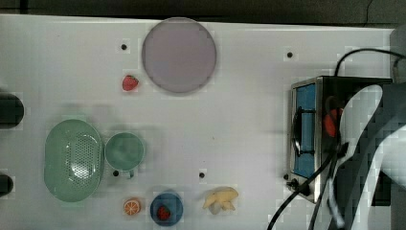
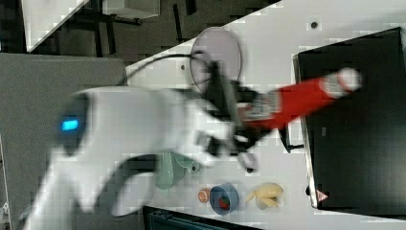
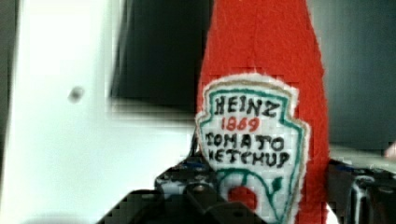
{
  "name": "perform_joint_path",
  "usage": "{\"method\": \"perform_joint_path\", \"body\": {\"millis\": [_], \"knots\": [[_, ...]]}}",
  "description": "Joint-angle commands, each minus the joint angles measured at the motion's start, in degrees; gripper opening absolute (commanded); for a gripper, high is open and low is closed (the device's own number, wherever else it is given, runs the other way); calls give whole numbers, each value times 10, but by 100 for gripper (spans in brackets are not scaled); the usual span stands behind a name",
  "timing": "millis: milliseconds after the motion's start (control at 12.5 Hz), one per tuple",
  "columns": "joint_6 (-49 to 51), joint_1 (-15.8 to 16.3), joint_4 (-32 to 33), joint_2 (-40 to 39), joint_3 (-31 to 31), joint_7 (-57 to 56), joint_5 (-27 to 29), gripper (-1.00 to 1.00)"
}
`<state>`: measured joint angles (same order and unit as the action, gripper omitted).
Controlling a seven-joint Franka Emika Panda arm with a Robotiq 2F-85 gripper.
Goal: Pick Ketchup from oven and place it on table.
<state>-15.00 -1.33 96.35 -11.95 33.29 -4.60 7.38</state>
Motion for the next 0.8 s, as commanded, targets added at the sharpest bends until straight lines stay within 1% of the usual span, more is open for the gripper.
{"method": "perform_joint_path", "body": {"millis": [80,320,480,640,800], "knots": [[56,57,-41,54,-62,-17,-2,27],[73,80,-26,75,-122,-17,-8,27],[73,91,-12,76,-162,-17,-41,27],[71,99,16,76,-198,-17,-79,27],[67,101,57,76,-222,-16,-90,27]]}}
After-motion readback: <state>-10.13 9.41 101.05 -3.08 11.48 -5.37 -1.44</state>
